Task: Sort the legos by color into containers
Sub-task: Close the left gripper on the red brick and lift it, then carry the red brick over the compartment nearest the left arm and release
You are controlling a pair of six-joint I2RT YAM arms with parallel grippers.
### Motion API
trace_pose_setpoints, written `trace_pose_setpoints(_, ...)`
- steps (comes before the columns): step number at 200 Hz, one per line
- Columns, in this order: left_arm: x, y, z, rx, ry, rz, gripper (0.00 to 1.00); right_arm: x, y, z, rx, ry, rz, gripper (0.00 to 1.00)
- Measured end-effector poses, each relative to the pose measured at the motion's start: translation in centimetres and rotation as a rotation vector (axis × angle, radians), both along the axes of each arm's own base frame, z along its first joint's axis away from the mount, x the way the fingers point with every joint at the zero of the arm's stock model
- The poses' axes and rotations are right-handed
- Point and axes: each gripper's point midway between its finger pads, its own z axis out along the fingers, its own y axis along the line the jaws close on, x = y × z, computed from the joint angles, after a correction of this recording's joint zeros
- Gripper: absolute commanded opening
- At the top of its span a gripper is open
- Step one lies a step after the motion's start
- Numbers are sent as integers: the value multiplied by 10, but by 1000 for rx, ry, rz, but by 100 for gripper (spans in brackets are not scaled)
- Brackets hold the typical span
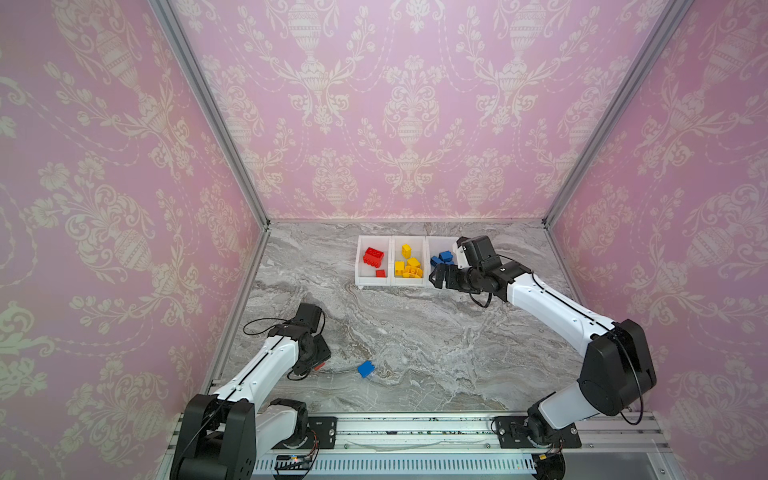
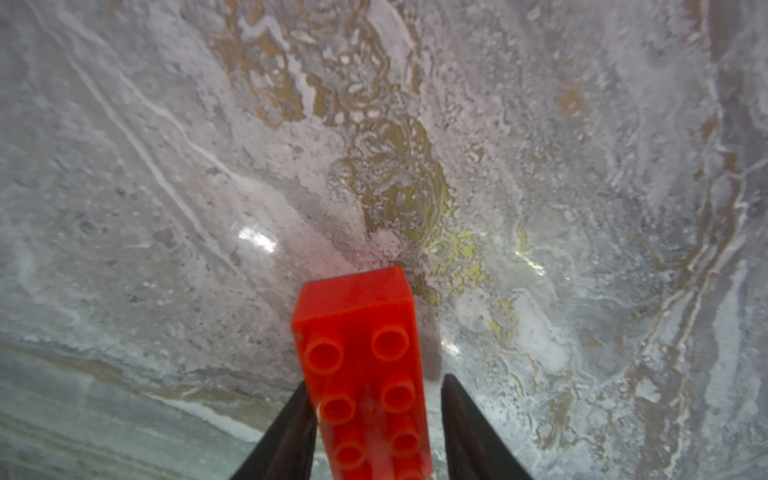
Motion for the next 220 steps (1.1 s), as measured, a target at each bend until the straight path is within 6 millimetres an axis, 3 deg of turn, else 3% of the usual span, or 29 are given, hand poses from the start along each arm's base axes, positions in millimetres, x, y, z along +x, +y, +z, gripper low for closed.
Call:
trace_pose_setpoints(55, 1, 0, 0, -2, -5, -1, 31, 0, 0, 2, 3, -5, 0, 100)
trace_pose_setpoints(89, 1, -1, 1, -6, -10, -2, 27, -1, 0, 6, 7, -16, -1, 100)
trace_pose_setpoints(119, 7, -3, 8, -14, -28, -9, 25, -7, -3, -4, -2, 6, -1, 100)
trace_pose_setpoints(172, 50, -19, 52, -18, -173, -97, 22, -10, -5, -10, -5, 20, -3, 100)
trace_pose_setpoints(220, 116, -58, 90, 14, -286, -263, 22, -15, -6, -17, -6, 35, -4, 100)
